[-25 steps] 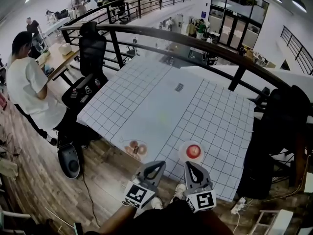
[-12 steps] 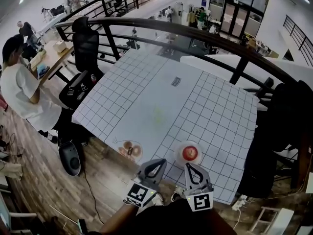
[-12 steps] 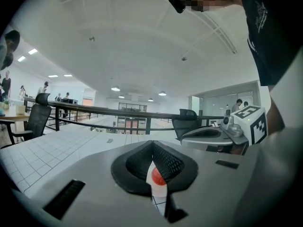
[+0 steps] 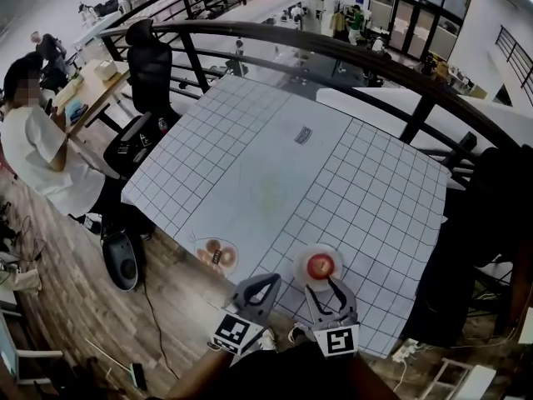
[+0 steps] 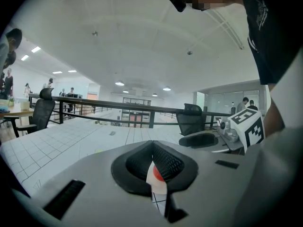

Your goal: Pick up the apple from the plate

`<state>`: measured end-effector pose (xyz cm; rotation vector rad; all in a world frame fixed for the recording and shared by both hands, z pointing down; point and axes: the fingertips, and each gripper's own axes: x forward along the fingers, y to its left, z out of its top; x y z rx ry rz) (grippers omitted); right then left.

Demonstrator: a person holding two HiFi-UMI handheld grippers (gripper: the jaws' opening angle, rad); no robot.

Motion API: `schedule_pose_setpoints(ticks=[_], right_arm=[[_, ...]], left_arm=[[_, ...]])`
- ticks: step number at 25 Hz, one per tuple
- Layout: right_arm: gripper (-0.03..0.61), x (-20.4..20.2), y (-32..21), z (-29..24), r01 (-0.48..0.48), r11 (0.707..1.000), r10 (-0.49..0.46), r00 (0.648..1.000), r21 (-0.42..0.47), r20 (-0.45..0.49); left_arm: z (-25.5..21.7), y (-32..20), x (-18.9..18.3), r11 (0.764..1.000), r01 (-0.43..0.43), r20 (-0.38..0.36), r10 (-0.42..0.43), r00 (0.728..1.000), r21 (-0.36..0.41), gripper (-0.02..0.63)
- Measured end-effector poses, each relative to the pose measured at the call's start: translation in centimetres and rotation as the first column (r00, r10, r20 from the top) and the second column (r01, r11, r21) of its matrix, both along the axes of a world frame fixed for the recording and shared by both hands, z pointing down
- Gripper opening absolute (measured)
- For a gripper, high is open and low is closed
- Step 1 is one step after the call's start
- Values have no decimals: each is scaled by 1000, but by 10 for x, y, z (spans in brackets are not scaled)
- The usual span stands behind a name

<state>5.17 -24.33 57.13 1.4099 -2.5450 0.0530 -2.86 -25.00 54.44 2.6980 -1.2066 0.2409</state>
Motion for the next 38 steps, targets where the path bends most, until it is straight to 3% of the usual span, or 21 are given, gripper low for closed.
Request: schedule_pose_setpoints(ticks=[7, 16, 38], right_arm=[[298, 14, -18, 38, -28, 994, 24, 999, -101, -38], [391, 22, -36, 93, -52, 963, 44, 998, -265, -36], [407, 19, -56, 151, -44, 914, -10, 991, -403, -132]], left_arm=[[26, -12, 2, 999, 21, 15, -21, 1000, -40, 21], [45, -17, 1, 997, 31, 35, -29, 999, -73, 21], [48, -18, -9, 992, 89, 45, -85, 995, -91, 21]])
